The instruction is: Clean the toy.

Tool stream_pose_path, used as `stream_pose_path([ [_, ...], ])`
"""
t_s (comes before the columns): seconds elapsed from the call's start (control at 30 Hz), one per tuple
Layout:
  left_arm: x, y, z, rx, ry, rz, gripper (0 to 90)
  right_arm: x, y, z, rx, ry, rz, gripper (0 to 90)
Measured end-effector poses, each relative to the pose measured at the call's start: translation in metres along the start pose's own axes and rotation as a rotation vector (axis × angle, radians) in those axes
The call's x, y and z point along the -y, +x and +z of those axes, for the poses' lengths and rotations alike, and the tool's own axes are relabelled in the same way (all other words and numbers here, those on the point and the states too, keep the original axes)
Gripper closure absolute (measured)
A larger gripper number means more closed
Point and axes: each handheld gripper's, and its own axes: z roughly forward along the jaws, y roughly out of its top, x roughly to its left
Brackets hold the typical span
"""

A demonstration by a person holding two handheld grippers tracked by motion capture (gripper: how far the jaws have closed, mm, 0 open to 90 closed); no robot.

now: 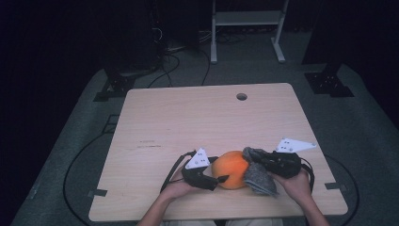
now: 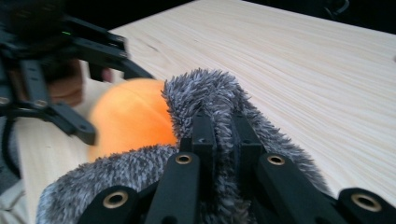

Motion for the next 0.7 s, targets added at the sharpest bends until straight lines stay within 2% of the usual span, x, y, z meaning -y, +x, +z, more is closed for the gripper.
stream_pose_path([
  [0.13, 0.001, 0.0, 0.0, -0.008, 0.0, 0.006, 29.0, 0.001, -0.006, -0.006, 0.027, -0.003, 0.026, 82.2],
  [0.2, 0.001, 0.0, 0.0, -0.011, 0.002, 0.014, 29.6, -0.005, -0.002, -0.01, 0.002, -0.029, 0.032, 82.2],
  [0.3, 0.001, 0.0, 0.0, -0.014, 0.0, 0.014, 29.5, -0.015, 0.013, -0.01, -0.047, -0.047, -0.013, 82.2],
  [0.37, 0.002, 0.0, -0.001, -0.015, 0.005, 0.014, 29.5, -0.018, 0.023, -0.006, -0.037, -0.025, -0.07, 82.2],
  [0.43, 0.002, 0.0, -0.001, -0.014, 0.003, 0.013, 29.5, -0.015, 0.023, -0.002, -0.017, 0.0, -0.083, 82.1],
  [0.53, 0.001, -0.001, 0.0, -0.016, 0.0, 0.012, 29.4, -0.004, 0.002, -0.004, 0.025, 0.014, -0.019, 82.2],
  [0.6, 0.001, -0.001, 0.0, -0.016, 0.001, 0.017, 29.2, 0.001, -0.009, -0.013, 0.057, 0.01, 0.024, 82.2],
  [0.7, 0.002, 0.0, 0.001, -0.017, -0.005, 0.012, 29.1, -0.004, -0.009, -0.021, 0.032, -0.037, 0.042, 82.1],
])
